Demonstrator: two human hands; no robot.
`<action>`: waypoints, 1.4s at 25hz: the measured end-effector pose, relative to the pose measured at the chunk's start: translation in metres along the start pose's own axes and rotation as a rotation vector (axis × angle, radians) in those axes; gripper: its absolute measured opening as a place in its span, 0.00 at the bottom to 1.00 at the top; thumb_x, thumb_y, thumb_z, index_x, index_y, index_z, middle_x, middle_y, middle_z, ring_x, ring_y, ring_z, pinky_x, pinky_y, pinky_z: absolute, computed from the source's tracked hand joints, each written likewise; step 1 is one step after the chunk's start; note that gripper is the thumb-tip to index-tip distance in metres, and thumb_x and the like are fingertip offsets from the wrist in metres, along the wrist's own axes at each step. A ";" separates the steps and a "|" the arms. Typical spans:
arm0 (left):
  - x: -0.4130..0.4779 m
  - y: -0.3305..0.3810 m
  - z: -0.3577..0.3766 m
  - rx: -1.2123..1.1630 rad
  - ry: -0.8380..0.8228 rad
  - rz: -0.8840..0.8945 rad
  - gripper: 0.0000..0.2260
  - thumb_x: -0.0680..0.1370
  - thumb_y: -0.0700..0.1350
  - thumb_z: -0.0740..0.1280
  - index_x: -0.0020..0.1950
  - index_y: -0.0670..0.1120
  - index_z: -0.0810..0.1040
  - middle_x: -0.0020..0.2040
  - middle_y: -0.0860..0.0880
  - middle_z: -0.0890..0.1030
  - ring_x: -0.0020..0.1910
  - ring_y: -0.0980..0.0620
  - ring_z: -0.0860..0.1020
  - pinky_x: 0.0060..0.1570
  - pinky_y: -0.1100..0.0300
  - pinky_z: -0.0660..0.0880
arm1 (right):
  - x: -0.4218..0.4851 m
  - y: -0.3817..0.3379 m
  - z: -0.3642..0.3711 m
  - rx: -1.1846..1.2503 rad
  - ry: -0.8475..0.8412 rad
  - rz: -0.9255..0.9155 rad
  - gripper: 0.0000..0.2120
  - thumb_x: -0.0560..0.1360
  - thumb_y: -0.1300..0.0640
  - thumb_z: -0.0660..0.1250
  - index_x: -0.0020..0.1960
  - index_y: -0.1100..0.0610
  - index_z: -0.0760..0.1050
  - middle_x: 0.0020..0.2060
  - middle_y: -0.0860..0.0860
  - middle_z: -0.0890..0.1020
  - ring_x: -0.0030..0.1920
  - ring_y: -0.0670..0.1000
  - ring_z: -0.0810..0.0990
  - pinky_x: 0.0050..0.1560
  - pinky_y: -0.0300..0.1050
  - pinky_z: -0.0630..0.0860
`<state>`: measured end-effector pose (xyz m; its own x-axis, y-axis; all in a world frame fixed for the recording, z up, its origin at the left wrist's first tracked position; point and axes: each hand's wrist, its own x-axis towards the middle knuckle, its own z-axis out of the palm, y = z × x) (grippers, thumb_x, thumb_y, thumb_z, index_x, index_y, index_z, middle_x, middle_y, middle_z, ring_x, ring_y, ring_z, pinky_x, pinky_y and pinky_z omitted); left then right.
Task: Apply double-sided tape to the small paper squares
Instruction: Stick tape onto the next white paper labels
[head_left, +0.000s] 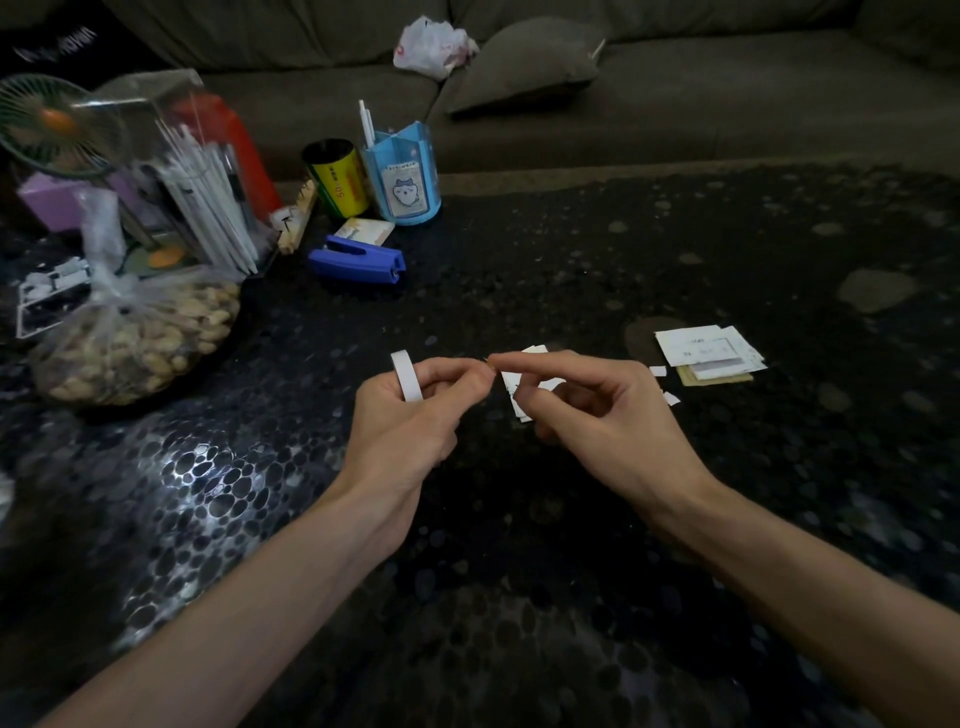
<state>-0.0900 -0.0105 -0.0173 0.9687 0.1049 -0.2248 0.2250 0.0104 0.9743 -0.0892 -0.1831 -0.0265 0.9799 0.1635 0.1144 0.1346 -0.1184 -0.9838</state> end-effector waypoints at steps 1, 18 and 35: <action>0.000 0.001 0.000 0.008 -0.001 0.001 0.04 0.79 0.45 0.73 0.48 0.48 0.88 0.24 0.59 0.72 0.24 0.59 0.69 0.33 0.62 0.65 | 0.000 0.000 0.000 0.028 0.005 0.026 0.18 0.79 0.66 0.70 0.56 0.45 0.88 0.40 0.50 0.83 0.34 0.46 0.74 0.37 0.39 0.73; 0.000 0.000 0.001 -0.031 -0.040 0.049 0.04 0.80 0.45 0.72 0.50 0.47 0.86 0.24 0.56 0.71 0.24 0.58 0.63 0.29 0.60 0.59 | 0.005 0.008 -0.001 0.127 0.084 0.183 0.04 0.81 0.56 0.72 0.51 0.54 0.85 0.32 0.52 0.81 0.35 0.47 0.77 0.40 0.42 0.72; -0.001 -0.002 0.000 0.011 -0.074 0.064 0.08 0.77 0.47 0.74 0.53 0.48 0.88 0.27 0.57 0.77 0.25 0.59 0.70 0.29 0.67 0.65 | 0.002 0.005 0.000 0.061 0.004 0.063 0.12 0.82 0.62 0.70 0.59 0.47 0.86 0.42 0.45 0.82 0.35 0.43 0.78 0.40 0.37 0.74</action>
<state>-0.0909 -0.0109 -0.0190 0.9862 0.0316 -0.1626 0.1628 -0.0050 0.9866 -0.0864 -0.1835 -0.0307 0.9868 0.1535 0.0526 0.0637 -0.0685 -0.9956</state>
